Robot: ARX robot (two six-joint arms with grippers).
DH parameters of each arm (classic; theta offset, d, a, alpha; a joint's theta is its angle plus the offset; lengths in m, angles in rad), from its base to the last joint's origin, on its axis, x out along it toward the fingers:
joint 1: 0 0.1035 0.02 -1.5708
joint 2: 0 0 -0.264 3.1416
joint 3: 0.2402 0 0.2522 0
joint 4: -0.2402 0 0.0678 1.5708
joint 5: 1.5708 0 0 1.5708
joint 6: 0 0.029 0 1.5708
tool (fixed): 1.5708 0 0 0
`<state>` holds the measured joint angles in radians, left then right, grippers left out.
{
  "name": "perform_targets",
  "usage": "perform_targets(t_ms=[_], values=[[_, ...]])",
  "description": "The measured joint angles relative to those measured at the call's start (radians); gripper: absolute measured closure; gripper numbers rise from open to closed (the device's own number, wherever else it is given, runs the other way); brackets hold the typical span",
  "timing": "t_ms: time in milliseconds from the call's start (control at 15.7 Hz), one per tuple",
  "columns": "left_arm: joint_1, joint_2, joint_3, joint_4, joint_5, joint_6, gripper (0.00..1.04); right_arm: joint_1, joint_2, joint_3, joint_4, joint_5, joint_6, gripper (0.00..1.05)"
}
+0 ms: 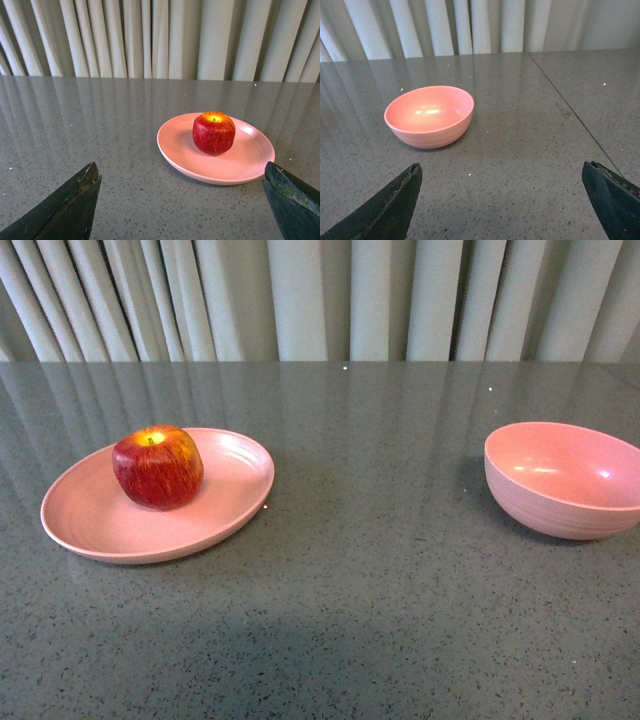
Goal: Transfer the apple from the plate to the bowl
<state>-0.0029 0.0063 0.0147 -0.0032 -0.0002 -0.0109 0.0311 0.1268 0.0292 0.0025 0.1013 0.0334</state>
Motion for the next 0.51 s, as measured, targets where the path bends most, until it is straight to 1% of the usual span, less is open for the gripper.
perform_targets(t_ms=[128, 255, 383, 447, 511], values=[[0.0, 0.0, 0.0, 0.0, 0.0, 0.0, 0.07, -0.029, 0.077, 0.036, 0.077, -0.021, 0.0, 0.07], [0.0, 0.0, 0.0, 0.0, 0.0, 0.0, 0.07, -0.061, 0.214, 0.102, 0.196, -0.072, 0.0, 0.07], [0.0, 0.0, 0.0, 0.0, 0.0, 0.0, 0.07, -0.085, 0.45, 0.246, 0.295, -0.146, 0.002, 0.07], [0.0, 0.0, 0.0, 0.0, 0.0, 0.0, 0.07, -0.084, 0.579, 0.352, 0.308, -0.184, 0.001, 0.07], [0.0, 0.0, 0.0, 0.0, 0.0, 0.0, 0.07, -0.068, 0.703, 0.46, 0.287, -0.186, -0.002, 0.07]])
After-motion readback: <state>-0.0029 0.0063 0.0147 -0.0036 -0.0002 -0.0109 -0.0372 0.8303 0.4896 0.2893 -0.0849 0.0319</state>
